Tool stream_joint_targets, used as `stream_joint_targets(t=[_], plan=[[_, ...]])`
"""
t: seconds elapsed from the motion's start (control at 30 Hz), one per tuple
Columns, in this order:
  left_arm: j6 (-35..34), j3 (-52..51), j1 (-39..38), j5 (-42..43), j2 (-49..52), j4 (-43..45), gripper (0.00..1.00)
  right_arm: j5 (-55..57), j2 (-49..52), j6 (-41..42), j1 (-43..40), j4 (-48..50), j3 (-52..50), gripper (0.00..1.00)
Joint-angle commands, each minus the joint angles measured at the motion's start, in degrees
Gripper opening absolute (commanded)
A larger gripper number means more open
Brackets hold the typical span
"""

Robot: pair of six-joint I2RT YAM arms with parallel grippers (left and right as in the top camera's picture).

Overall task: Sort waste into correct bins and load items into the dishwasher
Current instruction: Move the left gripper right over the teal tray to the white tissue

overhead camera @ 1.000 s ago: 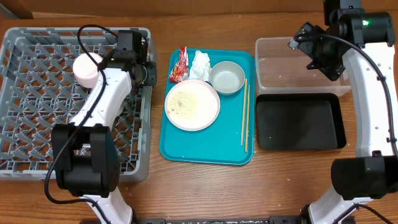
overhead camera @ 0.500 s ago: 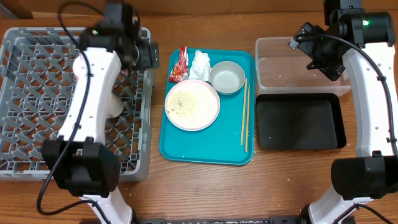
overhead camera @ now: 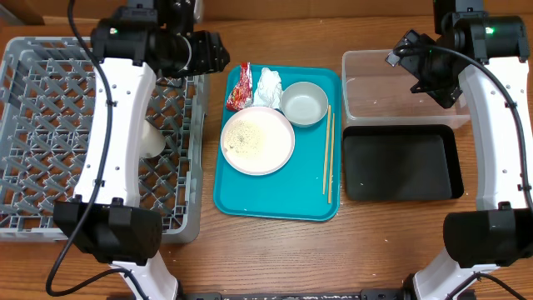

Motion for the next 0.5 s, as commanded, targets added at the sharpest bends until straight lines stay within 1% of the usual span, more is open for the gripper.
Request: stream_joint_targets(t=[0.0,0.07,0.1,0.17,0.2,0.27,0.3,0.4,0.47], plan=[[-0.98,1.44,-3.17,-4.39,-0.66,0.66,0.71,0.57,-0.31,-0.22,-0.11,0.15,1.05,1.0],[0.7,2.03,-4.57,-7.13,-0.66,0.15,0.81,0.57,-0.31,-0.22,-0.11,0.15,1.05,1.0],[2.12,3.41,-6.23,-10.71,-0.59,-1.51,0.9,0.57,-0.31,-0.22,-0.11,0.15,1.05,1.0],[5.03,4.22,-7.8,-12.59,-0.59,-1.31,0.96,0.57,-0.31,-0.22,-0.11,0.15,1.05,1.0],[7.58,4.35,-8.74,-12.66,-0.61,-0.22,1.0,0.57,-0.31,-0.22,-0.11,0.15,1.05,1.0],[10.25,4.31,-10.43,-13.79,-0.61,2.51,1.0,0.57,-0.31,-0.22,-0.11,0.15,1.05,1.0],[10.38,4.17,-11.08,-14.91,-0.59,4.07,1.0,0.57,-0.31,-0.22,-0.11,0.15,1.05,1.0],[10.27,3.63,-12.31,-16.74,-0.24,9.25,1.0,0.57,-0.31,-0.22,-0.11,0.15,1.05,1.0],[7.85,3.56,-12.5,-16.7,0.94,11.82,1.0,0.57,-0.31,-0.22,-0.11,0.15,1.05,1.0]])
